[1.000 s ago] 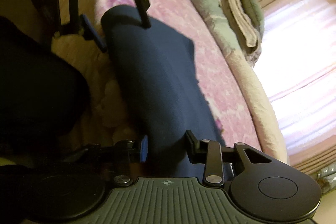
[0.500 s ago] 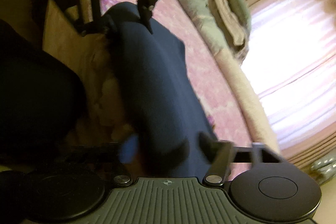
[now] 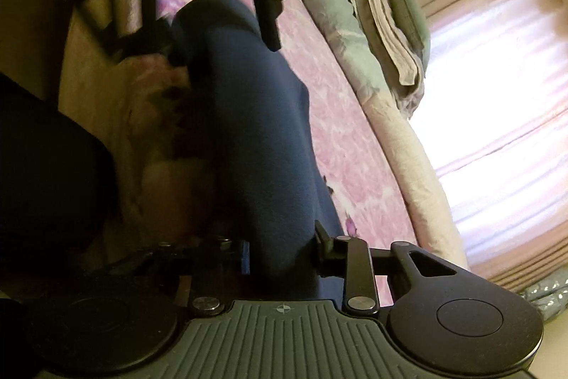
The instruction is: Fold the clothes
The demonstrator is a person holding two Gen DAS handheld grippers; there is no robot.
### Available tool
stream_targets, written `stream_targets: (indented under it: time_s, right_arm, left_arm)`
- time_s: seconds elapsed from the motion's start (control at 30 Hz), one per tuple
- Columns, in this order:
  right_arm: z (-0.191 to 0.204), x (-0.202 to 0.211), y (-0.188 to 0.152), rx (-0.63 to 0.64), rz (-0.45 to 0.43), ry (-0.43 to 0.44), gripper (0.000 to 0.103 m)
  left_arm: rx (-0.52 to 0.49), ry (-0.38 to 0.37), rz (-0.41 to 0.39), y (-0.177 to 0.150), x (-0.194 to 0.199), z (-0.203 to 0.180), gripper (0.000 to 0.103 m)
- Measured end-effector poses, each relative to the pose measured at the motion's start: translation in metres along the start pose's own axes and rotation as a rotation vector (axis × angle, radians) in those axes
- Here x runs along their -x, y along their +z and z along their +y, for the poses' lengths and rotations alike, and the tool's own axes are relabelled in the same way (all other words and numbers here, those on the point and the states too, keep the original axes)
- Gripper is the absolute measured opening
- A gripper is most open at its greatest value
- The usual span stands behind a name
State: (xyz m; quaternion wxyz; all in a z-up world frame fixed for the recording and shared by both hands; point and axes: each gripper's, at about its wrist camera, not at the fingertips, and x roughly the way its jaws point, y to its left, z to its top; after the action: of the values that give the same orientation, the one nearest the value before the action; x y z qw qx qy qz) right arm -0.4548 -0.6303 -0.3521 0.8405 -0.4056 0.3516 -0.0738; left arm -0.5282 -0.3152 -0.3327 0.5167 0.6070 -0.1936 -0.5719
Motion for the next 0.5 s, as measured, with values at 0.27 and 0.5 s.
stream_targets:
  time_s: [0.27, 0.5]
  right_arm:
    - [0.003, 0.006, -0.003, 0.004, -0.006, -0.007, 0.029]
    - [0.023, 0.000, -0.013, 0.081, -0.024, -0.052, 0.039]
  left_arm:
    - [-0.043, 0.000, 0.044, 0.001, -0.012, -0.013, 0.036]
    - [0.033, -0.047, 0.011, -0.006, -0.002, 0.012, 0.032]
